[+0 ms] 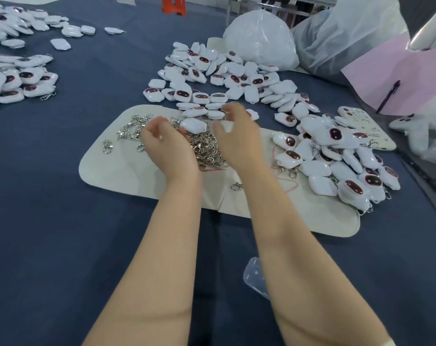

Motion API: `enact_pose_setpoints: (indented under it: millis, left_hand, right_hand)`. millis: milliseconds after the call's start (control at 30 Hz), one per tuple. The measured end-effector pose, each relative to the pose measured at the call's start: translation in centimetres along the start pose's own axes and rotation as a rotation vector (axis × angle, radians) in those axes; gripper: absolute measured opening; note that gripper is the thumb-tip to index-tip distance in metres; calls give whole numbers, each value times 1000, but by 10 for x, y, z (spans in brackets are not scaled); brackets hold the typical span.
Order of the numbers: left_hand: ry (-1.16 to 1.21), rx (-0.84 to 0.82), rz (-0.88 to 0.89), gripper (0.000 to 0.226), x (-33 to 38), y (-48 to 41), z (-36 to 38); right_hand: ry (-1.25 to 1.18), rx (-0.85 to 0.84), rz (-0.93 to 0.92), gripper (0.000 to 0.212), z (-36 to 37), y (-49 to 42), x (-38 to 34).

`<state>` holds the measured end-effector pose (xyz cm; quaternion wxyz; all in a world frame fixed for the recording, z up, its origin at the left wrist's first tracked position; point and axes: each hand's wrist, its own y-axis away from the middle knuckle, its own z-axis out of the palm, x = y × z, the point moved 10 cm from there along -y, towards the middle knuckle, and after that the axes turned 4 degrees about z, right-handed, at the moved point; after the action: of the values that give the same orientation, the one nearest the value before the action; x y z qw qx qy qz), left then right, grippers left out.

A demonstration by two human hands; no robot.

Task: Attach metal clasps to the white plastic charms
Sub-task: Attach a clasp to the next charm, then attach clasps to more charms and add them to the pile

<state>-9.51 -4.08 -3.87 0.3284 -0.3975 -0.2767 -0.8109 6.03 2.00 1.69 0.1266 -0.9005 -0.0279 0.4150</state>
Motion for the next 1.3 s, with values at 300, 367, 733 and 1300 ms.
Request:
enact_pose_setpoints:
  millis: [300, 367, 733, 1300]
  left_hand:
    - [-167, -64, 122, 21, 7, 0, 6]
    - [-323, -177, 244, 32, 14, 5, 19]
    - [-281, -376, 113, 24, -5, 17, 43]
    - [-139, -444, -176, 13, -26, 23, 47]
  right_hand:
    - [195, -79, 74, 24, 46, -16, -3]
    - [-28, -31, 70, 19, 20, -14, -2]
    - [-241, -101, 129, 19, -29, 13, 24]
    - [-162, -27, 66, 13, -22, 21, 30]
